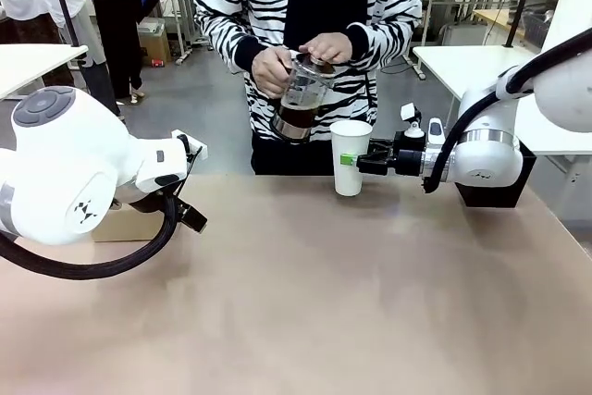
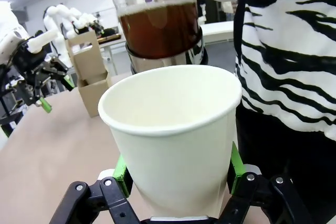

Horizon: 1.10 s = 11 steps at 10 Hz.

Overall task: Pour a drink into a cup and package it in a carrier.
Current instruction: When a person places the Paper Cup Lid on the 600 ml Paper Cup , lift the 600 ml Paper Cup.

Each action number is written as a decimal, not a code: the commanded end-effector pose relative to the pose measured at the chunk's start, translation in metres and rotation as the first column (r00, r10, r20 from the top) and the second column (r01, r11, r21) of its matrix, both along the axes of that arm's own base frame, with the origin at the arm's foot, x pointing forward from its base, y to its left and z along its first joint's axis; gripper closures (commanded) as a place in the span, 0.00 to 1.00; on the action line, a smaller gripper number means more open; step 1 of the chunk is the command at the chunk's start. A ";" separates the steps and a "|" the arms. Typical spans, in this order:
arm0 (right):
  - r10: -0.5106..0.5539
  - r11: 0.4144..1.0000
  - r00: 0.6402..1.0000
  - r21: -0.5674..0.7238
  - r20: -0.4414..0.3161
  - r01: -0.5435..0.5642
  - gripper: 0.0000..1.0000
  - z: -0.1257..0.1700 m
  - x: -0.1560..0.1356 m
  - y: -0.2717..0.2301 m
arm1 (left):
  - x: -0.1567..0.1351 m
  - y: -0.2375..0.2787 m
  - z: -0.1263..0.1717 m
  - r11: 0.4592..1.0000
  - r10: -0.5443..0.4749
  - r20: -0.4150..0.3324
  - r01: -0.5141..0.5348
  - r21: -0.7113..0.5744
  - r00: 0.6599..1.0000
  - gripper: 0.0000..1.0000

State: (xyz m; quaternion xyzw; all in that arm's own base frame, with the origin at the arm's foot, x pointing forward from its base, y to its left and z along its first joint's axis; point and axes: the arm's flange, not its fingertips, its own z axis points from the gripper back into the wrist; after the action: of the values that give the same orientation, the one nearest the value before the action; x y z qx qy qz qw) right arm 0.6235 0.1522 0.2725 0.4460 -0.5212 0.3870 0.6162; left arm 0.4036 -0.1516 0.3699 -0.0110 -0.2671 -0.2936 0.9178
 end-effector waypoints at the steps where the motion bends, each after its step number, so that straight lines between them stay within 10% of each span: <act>1: -0.006 1.000 1.000 0.001 0.001 0.006 0.20 0.001 0.000 0.001 | 0.000 0.000 0.000 1.000 -0.001 0.000 0.001 -0.002 1.000 0.00; 11: -0.006 1.000 1.000 0.001 0.001 0.006 0.20 0.001 0.000 0.001 | 0.000 0.000 0.000 1.000 -0.001 0.000 0.001 -0.002 1.000 0.00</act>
State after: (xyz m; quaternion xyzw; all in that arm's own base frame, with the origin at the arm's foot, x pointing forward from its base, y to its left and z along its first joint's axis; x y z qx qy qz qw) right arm 0.6234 0.1521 0.2724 0.4460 -0.5211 0.3869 0.6163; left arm 0.4036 -0.1516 0.3699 -0.0110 -0.2671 -0.2936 0.9178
